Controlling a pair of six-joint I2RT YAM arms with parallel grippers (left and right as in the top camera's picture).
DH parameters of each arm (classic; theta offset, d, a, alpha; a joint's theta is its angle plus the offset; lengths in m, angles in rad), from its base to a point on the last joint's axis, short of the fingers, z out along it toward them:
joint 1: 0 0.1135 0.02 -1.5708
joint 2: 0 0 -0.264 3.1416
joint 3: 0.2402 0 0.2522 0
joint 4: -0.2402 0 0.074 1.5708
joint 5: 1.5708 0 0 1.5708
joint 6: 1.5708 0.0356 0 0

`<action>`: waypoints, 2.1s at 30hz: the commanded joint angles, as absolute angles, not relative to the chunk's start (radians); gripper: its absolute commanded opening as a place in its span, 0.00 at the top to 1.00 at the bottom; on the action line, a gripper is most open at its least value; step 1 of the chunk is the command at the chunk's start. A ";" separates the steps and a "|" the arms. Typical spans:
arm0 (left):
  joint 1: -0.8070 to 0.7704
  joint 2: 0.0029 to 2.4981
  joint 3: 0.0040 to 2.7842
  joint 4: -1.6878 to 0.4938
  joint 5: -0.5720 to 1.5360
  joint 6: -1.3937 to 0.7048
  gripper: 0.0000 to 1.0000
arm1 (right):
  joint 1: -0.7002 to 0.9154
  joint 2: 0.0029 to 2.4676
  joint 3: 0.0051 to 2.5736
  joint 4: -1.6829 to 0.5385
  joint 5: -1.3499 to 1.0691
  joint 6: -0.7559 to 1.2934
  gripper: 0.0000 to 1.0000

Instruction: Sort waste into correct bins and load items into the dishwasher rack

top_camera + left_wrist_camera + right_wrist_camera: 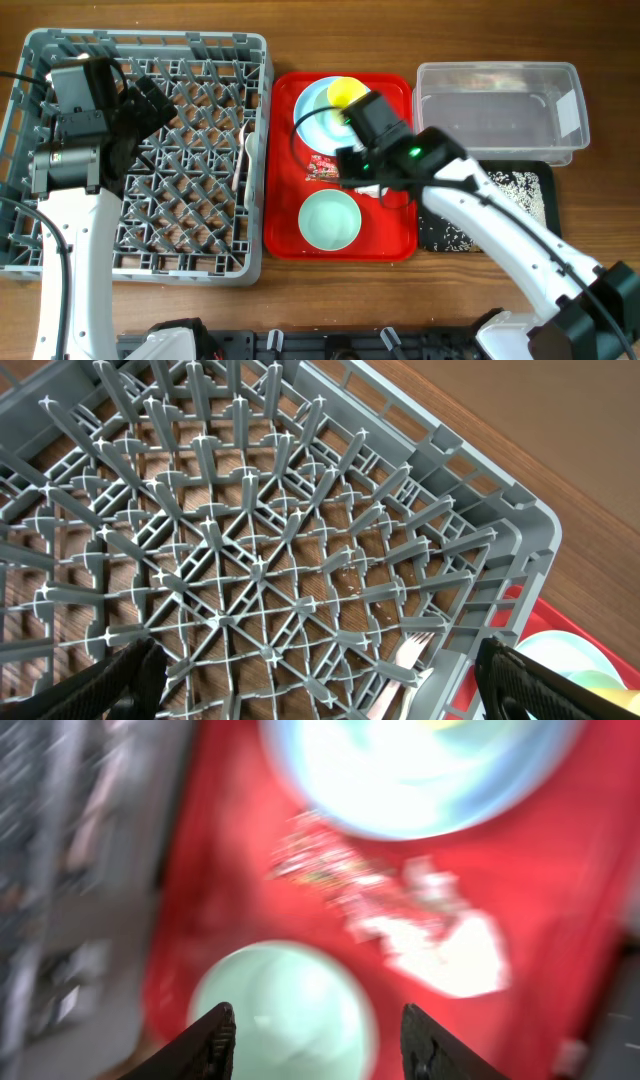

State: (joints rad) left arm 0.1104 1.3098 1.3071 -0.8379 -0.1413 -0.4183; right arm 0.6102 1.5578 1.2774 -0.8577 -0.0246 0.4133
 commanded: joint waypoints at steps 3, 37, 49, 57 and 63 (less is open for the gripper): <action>0.115 1.310 1.313 -0.836 -0.147 -0.431 0.00 | 0.516 1.592 1.196 -0.859 0.026 0.397 0.46; 0.115 1.310 1.313 -0.836 -0.147 -0.431 0.00 | 0.510 1.705 1.353 -1.031 0.073 0.388 0.96; 0.115 1.310 1.313 -0.836 -0.147 -0.431 0.00 | 0.381 1.571 1.431 -1.055 0.535 0.457 0.90; 0.115 1.310 1.313 -0.836 -0.147 -0.431 0.00 | 0.162 1.646 1.394 -0.956 0.375 0.469 0.73; 0.115 1.310 1.313 -0.836 -0.147 -0.431 0.00 | 0.109 1.733 1.394 -0.919 0.360 0.374 0.25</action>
State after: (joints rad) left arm 0.1104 1.3098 1.3071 -0.8379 -0.1413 -0.4183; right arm 0.1154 1.7016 1.4067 -0.9230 0.3840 0.4248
